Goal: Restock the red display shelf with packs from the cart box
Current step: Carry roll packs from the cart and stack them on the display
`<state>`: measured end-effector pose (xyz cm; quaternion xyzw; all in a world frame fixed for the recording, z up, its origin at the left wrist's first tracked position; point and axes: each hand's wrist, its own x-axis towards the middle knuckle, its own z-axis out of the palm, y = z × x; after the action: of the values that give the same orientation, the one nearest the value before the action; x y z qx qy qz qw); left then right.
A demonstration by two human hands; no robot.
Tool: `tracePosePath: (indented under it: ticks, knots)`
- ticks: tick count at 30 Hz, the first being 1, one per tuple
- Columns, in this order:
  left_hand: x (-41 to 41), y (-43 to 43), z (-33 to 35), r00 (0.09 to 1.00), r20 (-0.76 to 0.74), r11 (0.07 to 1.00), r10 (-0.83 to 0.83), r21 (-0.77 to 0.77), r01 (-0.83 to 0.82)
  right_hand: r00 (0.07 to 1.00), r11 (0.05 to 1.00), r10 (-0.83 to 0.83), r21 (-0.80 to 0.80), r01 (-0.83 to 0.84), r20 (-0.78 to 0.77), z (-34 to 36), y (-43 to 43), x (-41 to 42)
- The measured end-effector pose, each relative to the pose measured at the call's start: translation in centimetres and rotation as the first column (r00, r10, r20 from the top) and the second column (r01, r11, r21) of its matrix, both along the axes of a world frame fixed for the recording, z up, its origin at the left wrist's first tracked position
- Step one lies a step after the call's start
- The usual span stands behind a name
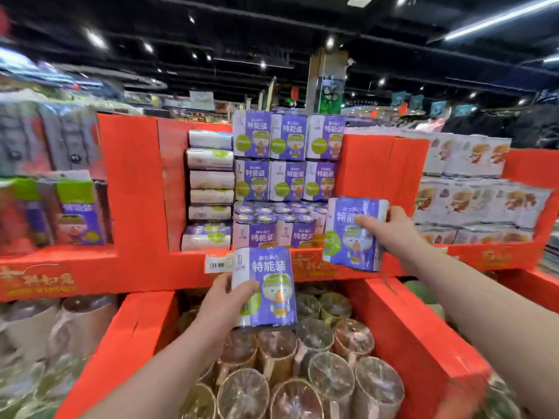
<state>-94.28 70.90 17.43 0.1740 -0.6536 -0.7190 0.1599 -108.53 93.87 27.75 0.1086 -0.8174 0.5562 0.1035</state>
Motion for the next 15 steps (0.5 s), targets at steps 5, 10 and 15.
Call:
tracePosePath:
  ticks: [5,10,15]
  knots:
    - [-2.3,0.8,0.2,0.989,-0.028,0.988,0.146,0.053,-0.144,0.98,0.921,0.167,0.372,-0.116,-0.107,3.7,-0.7,-6.3]
    - [-2.9,0.8,0.4,0.971,-0.039,0.971,0.236,0.038,-0.235,0.964,0.701,0.256,0.7,-0.133,-0.073,3.8,-2.6,-10.4]
    - [-3.5,0.2,1.5,0.964,-0.066,0.966,0.257,-0.009,-0.258,0.965,0.554,0.246,0.83,-0.065,-0.089,2.9,-3.7,-12.0]
